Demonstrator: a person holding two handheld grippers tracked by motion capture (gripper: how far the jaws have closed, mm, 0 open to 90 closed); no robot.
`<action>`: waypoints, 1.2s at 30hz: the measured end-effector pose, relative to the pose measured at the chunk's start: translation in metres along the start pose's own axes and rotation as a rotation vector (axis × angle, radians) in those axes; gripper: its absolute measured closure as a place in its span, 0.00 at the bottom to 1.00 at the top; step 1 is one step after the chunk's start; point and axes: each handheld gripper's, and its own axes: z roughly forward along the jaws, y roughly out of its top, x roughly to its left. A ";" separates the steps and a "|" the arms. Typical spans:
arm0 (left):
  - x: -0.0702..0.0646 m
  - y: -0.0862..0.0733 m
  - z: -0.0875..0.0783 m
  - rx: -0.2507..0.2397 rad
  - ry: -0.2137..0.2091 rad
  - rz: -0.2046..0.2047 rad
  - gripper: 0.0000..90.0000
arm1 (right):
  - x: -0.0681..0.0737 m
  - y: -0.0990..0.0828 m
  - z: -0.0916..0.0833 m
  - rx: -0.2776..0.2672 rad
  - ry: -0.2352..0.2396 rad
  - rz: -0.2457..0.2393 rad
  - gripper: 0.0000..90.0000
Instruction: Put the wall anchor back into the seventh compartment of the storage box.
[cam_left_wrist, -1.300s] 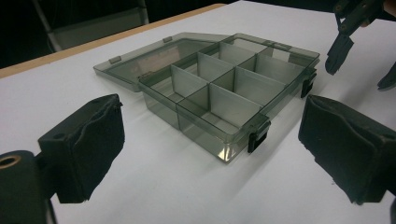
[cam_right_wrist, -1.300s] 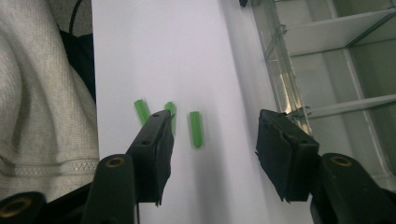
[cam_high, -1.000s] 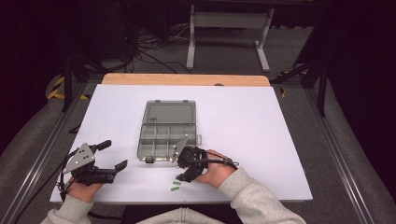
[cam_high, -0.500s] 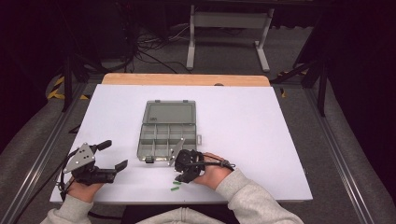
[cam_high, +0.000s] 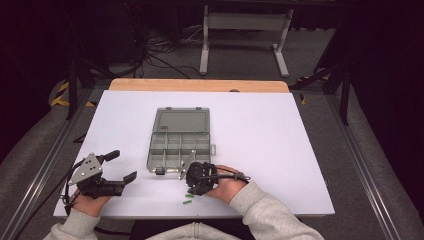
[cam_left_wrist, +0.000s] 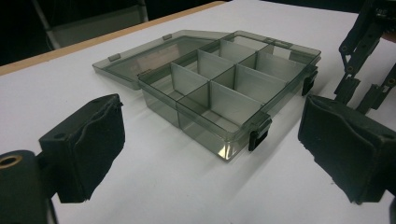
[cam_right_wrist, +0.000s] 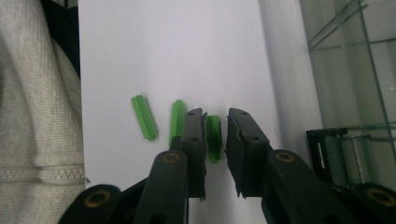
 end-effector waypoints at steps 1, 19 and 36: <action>0.000 0.000 0.000 0.000 0.000 0.000 0.09 | 0.000 0.000 0.000 0.001 -0.001 0.001 0.88; 0.000 0.000 0.000 0.000 -0.002 0.000 0.09 | -0.005 0.006 -0.020 -0.018 -0.008 0.009 0.93; 0.000 0.000 0.000 -0.001 0.000 -0.005 0.09 | -0.026 0.019 -0.049 -0.095 -0.044 0.035 0.93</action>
